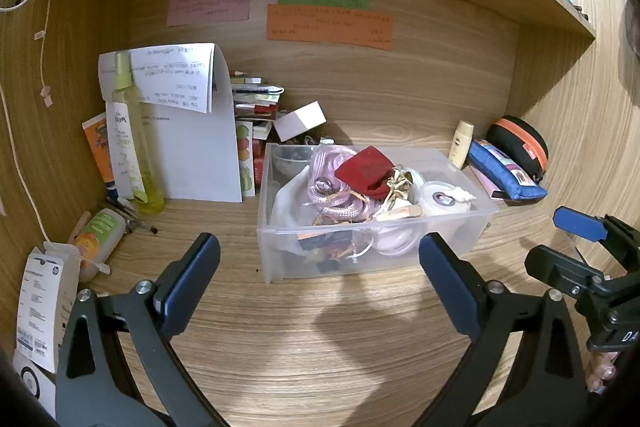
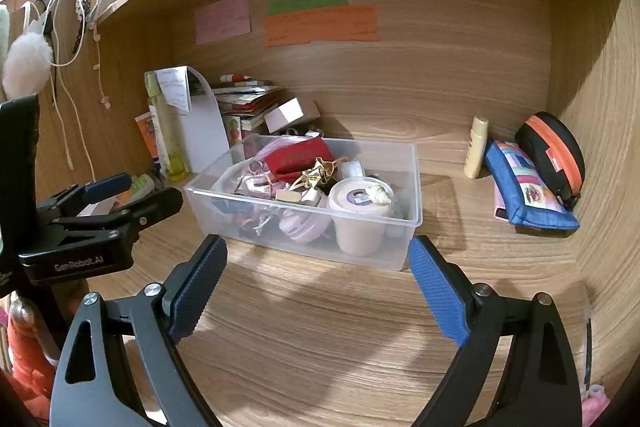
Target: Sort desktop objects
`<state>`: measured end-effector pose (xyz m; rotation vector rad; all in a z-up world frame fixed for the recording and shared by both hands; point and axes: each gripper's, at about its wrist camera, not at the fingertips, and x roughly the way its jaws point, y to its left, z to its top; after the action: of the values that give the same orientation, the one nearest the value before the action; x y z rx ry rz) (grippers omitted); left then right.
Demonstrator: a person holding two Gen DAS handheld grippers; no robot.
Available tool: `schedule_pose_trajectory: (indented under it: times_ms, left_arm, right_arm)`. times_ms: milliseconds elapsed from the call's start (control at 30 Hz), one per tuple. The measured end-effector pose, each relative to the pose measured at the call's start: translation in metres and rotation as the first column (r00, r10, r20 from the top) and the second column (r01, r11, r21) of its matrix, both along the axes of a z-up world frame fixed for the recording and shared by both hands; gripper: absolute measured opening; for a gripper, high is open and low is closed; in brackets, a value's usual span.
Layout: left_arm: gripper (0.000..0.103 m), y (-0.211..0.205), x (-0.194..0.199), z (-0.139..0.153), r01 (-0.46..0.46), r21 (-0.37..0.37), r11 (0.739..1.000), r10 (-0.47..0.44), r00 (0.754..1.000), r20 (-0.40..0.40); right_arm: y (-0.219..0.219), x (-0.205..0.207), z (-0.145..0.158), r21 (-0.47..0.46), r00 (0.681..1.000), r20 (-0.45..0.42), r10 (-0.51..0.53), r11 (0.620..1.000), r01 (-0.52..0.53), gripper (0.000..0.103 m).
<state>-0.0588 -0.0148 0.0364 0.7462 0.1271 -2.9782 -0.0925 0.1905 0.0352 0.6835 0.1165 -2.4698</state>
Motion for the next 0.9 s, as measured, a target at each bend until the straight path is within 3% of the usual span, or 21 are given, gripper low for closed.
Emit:
schedule_pose_trajectory:
  times_ms: [900]
  left_arm:
    - [0.101, 0.0013, -0.0001, -0.0018, 0.033, 0.008, 0.999, -0.033, 0.999, 0.009]
  right_arm:
    - [-0.006, 0.0052, 0.0018, 0.007, 1.0, -0.01, 0.02, 1.0, -0.02, 0.092]
